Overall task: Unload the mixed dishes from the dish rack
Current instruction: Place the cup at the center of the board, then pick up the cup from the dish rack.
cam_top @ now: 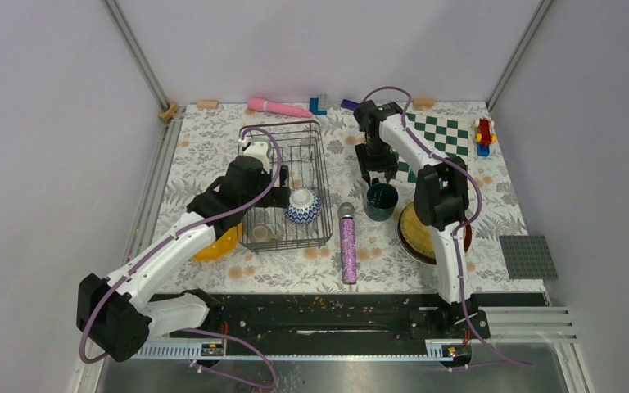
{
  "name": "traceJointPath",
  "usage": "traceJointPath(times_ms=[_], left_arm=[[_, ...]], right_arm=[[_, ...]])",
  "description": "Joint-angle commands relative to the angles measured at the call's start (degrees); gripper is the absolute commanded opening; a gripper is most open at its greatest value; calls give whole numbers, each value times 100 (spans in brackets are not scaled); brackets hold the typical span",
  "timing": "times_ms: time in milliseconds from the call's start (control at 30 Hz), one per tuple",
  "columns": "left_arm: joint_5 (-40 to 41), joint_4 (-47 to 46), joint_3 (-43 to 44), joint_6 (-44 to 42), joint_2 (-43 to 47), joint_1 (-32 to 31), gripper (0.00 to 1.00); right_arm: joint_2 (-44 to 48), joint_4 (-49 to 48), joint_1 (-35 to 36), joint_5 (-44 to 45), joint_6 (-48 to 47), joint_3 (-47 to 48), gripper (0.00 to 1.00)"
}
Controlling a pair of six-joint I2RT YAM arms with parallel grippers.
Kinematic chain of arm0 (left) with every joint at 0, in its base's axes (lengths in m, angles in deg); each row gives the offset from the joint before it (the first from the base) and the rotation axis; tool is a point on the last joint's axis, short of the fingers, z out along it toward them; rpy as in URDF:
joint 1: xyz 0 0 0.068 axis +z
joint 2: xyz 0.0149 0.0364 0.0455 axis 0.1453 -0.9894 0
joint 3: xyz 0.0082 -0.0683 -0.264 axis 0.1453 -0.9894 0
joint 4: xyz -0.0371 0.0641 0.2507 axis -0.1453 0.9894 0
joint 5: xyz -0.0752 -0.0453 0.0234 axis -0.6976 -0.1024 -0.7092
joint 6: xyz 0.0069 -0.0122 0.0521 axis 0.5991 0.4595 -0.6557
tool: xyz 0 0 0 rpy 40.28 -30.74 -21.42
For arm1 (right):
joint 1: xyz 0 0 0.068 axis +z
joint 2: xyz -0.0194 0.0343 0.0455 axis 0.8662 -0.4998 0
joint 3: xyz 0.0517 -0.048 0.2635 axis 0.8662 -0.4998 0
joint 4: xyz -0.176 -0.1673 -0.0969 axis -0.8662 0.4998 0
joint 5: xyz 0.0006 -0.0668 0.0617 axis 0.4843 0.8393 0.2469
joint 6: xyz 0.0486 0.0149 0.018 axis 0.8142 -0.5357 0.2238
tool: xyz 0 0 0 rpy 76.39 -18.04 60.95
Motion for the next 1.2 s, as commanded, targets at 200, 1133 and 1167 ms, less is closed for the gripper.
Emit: traceJointPath(times_ms=[200,1133,1167], left_arm=[[168,44,244,176,36,2,99],[294,2170,391,2155,-1055,-3,99],[289,2200,412,2189,-1098,-3,99]], right_arm=[[892,-165,-51,332,183,-97,100],[5542,-4655,-51,32,228,-5923,100],[5543,-4657,-51,72,224,-5939,100]])
